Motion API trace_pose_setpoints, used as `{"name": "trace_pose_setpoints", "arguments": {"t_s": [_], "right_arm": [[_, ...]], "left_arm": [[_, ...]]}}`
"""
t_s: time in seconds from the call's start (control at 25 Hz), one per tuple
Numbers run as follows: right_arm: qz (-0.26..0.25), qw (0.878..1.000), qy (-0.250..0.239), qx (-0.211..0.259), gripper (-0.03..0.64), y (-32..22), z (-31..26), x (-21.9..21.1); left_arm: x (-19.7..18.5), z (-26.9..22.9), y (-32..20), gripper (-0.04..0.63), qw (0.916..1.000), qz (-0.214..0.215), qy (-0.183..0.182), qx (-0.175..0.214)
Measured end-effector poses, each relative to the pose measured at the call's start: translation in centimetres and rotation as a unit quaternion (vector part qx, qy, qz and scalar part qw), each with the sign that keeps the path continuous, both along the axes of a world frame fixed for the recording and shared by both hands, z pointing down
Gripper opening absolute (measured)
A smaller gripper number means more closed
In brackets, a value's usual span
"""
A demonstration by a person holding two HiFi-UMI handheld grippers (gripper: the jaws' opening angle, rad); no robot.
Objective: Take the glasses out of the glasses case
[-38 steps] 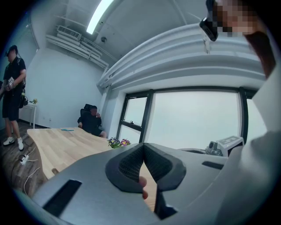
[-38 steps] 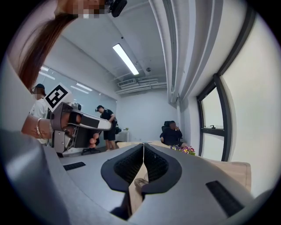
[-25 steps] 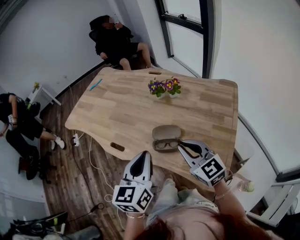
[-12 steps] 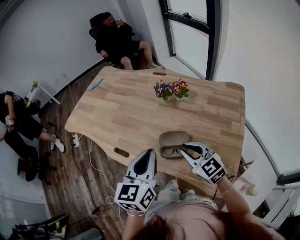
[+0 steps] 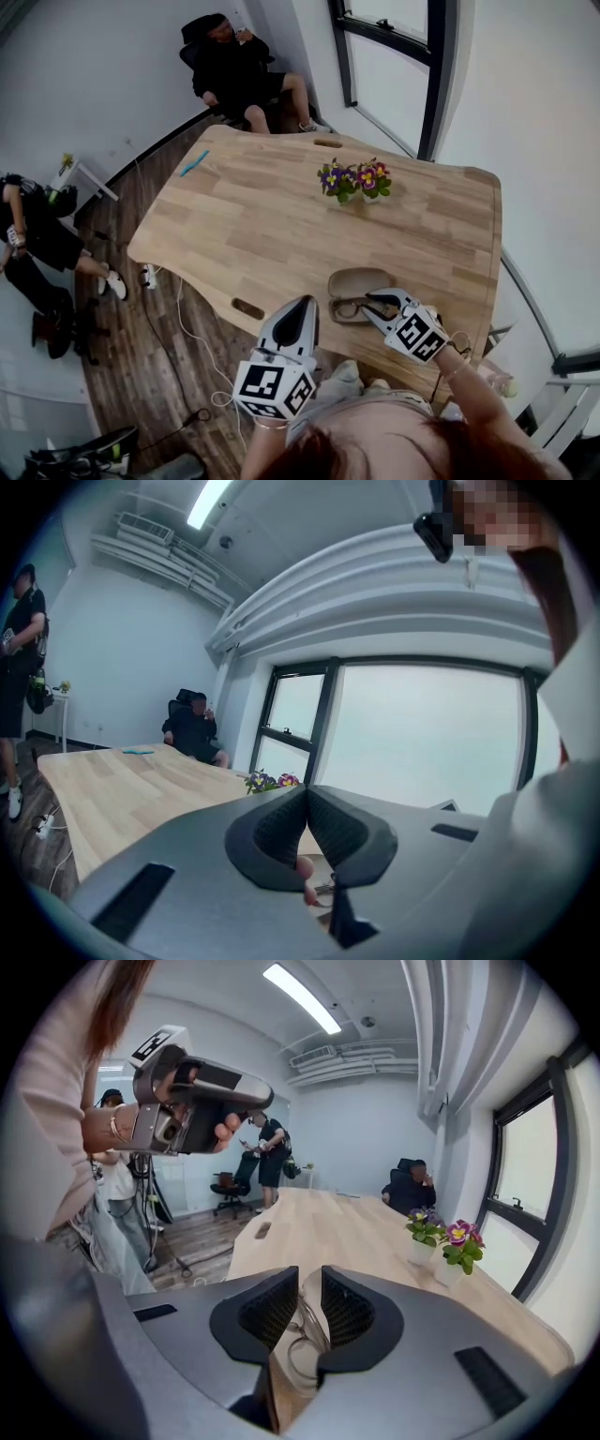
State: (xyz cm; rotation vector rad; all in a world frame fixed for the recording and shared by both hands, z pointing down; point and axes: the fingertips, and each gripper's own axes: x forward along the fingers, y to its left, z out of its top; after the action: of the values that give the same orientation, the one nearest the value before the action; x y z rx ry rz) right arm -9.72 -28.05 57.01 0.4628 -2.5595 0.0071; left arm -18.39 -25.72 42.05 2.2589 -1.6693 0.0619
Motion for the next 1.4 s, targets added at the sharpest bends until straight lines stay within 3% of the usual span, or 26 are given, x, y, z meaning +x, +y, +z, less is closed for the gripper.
{"name": "trace_pose_setpoints", "arguments": {"t_s": [0.72,1.04,1.4], "right_arm": [[-0.062,0.986,0.155,-0.013,0.049,-1.8,9.6,-1.4],[-0.092,0.977,0.193,-0.025,0.055,-2.0,11.8,-1.9],[-0.116,0.971,0.203,-0.052,0.031,-2.0,12.4,-2.4]], "left_arm": [[-1.9,1.9,-3.0,0.002,0.9996,0.019,0.004,-0.018],[-2.9,2.2,-3.5,0.002,0.9996,0.016,0.004,-0.022],[-3.6,2.2,-3.8,0.002,0.9997,0.005,0.006,-0.022]]}}
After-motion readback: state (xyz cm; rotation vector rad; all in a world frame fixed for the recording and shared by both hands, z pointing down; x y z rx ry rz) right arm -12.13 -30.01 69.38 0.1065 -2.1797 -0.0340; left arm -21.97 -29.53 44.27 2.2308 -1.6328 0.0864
